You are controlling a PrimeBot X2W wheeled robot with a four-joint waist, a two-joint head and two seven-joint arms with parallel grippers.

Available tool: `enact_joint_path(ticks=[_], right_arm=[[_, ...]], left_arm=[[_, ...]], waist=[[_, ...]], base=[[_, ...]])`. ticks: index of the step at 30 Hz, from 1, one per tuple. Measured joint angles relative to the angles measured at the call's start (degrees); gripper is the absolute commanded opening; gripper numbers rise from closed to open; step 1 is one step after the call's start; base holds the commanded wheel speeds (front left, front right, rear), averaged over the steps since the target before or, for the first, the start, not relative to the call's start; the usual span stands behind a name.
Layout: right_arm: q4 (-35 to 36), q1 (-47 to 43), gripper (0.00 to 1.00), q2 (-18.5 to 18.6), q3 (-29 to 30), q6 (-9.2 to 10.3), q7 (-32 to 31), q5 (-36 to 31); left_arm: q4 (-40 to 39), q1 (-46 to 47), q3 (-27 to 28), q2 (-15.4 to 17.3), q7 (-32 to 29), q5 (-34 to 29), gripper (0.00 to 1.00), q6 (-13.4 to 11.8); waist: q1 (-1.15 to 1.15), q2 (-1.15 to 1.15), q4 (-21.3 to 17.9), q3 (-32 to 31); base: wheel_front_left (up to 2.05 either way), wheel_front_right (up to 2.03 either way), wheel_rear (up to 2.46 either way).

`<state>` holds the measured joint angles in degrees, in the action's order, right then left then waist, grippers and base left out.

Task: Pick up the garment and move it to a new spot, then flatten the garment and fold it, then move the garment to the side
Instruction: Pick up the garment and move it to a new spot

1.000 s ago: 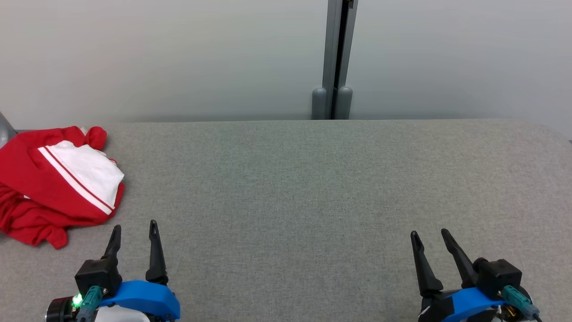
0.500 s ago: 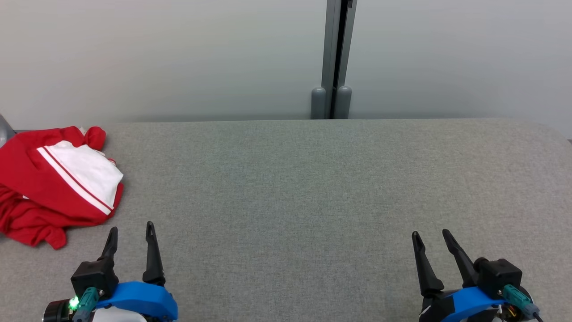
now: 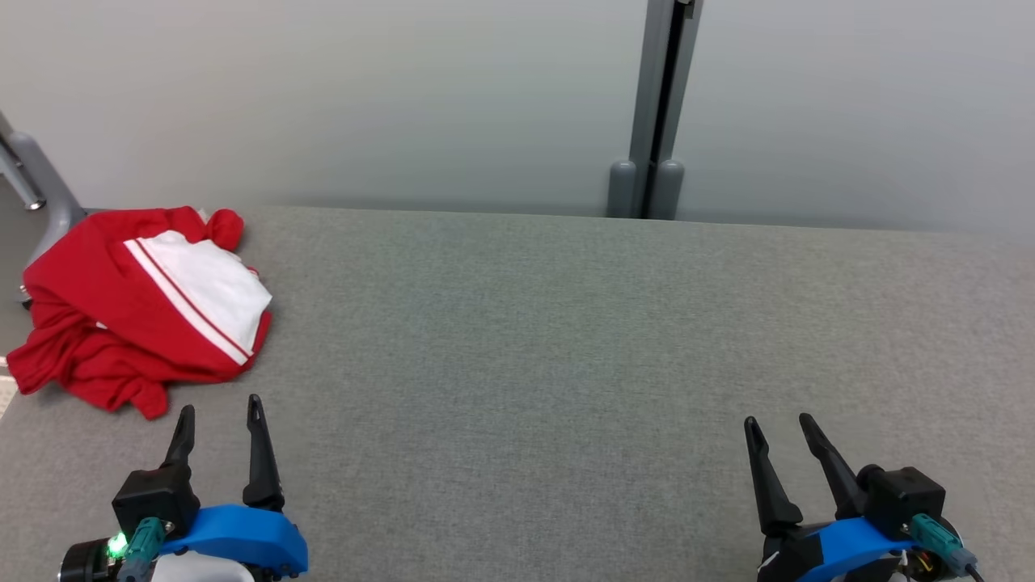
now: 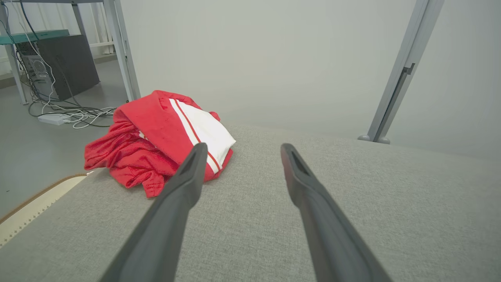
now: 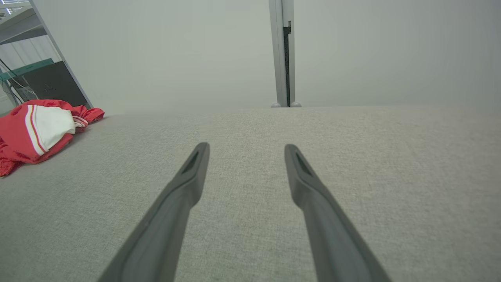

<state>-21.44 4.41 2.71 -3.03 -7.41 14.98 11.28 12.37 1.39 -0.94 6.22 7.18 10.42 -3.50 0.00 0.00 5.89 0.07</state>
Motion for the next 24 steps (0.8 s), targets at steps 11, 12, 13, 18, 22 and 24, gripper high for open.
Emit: enact_joint_path(ticks=[11, 12, 13, 18, 22, 24], right_arm=[[0.47, 0.43, 1.00, -0.01, -0.25, -0.01, 0.01, 0.37], [0.51, 0.60, 1.00, -0.01, -0.27, 0.00, 0.01, 0.36], [0.51, 0.73, 1.00, 0.00, -0.35, 0.00, 0.02, 0.36], [0.53, 0.82, 1.00, 0.00, -0.49, 0.00, 0.04, 0.37], [0.57, 0.88, 1.00, -0.01, -0.63, 0.00, 0.04, 0.38], [0.58, 0.90, 1.00, -0.01, -0.64, 0.00, 0.05, 0.42]], left_arm=[[-2.04, -0.26, 1.04, 1.20, 0.07, 0.40, 1.00, -1.23], [-2.19, -0.40, 1.32, 1.23, 0.13, 0.81, 1.00, -1.24], [-2.27, -0.58, 1.56, 1.40, 0.25, 0.86, 1.00, -1.32], [-3.63, -1.47, 1.98, 1.96, 0.60, 0.78, 1.00, -2.23], [-4.02, -2.30, 2.08, 2.11, 0.79, 1.01, 1.00, -2.54], [-4.12, -2.40, 2.09, 2.18, 0.98, 1.20, 1.00, -2.55]], waist=[[0.00, 0.00, 7.58, 0.81], [0.00, 0.00, 8.29, 0.86], [0.01, 0.00, 8.97, 0.91], [0.00, 0.00, 12.24, 1.16], [0.00, 0.00, 14.70, 1.50], [0.00, 0.00, 15.78, 1.71]], base=[[0.00, 0.00, 0.00], [0.00, 0.00, 0.00], [0.00, 0.00, 0.00], [0.00, 0.00, 0.00], [0.00, 0.00, 0.00], [0.00, 0.00, 0.00]])
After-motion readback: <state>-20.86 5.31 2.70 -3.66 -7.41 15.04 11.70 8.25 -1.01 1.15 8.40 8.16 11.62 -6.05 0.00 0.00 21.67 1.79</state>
